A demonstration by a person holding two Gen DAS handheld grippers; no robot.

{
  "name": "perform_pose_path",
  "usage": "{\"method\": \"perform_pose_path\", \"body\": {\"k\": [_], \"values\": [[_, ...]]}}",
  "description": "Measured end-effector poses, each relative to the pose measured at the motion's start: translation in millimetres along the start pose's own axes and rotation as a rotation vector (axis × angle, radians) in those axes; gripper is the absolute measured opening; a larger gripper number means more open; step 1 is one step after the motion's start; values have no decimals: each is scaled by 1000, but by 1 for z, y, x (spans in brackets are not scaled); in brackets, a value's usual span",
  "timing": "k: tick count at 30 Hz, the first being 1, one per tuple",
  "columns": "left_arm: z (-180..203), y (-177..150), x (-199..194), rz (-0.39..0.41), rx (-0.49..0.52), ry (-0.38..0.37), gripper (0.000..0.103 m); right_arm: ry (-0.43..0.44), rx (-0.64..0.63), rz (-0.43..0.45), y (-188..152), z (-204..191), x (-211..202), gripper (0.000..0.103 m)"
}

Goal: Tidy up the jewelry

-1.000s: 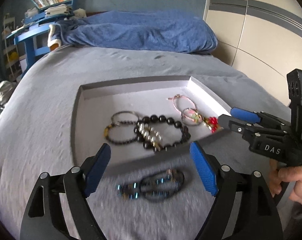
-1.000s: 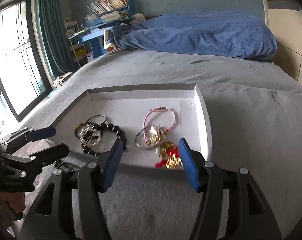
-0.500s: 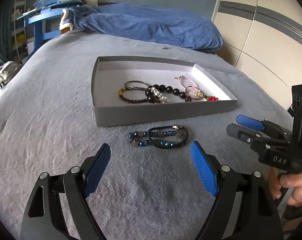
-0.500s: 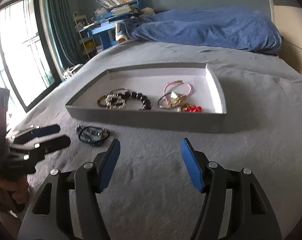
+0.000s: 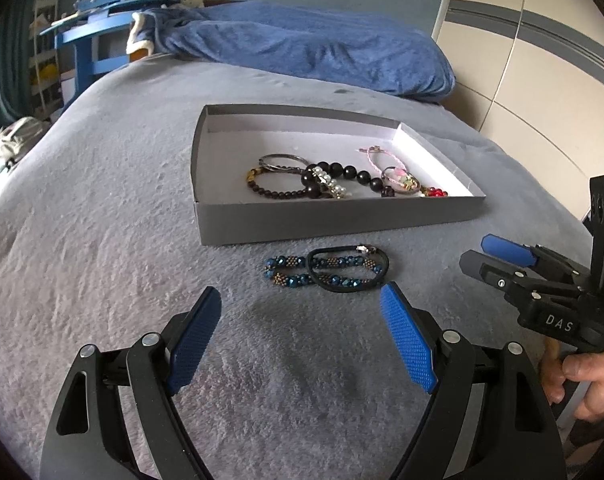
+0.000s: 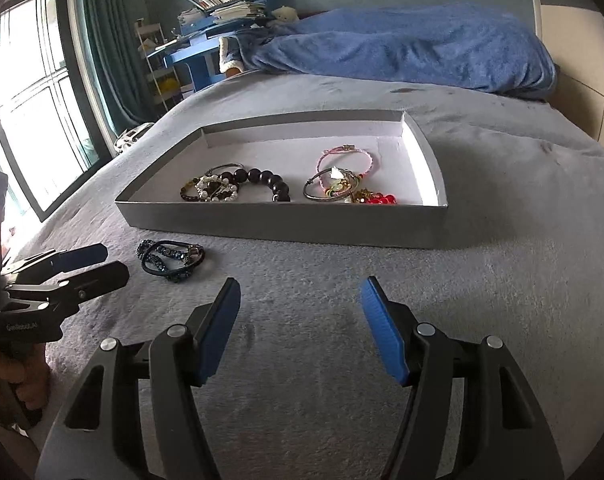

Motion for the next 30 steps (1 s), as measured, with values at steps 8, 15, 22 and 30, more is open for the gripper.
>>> {"method": "perform_pose_path", "body": {"k": [8, 15, 22, 30], "values": [[0, 0, 3, -12, 5, 8, 82, -8, 7, -6, 0, 2, 1, 67], [2, -3, 15, -67, 21, 25, 83, -29, 26, -25, -2, 7, 4, 68], [3, 1, 25, -91, 37, 24, 83, -28, 31, -34, -4, 8, 7, 68], [6, 6, 26, -75, 49, 15, 75, -27, 33, -36, -4, 7, 7, 68]]}}
Point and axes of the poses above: each gripper's, at about its wrist camera, not at the fingertips, and x roughly the way its jaws point, z to its right, y to its top, the point moved 7 cm from there along x, roughly the way its jaws point, and after that the axes turned 7 degrees about -y, right-handed, at the moved point
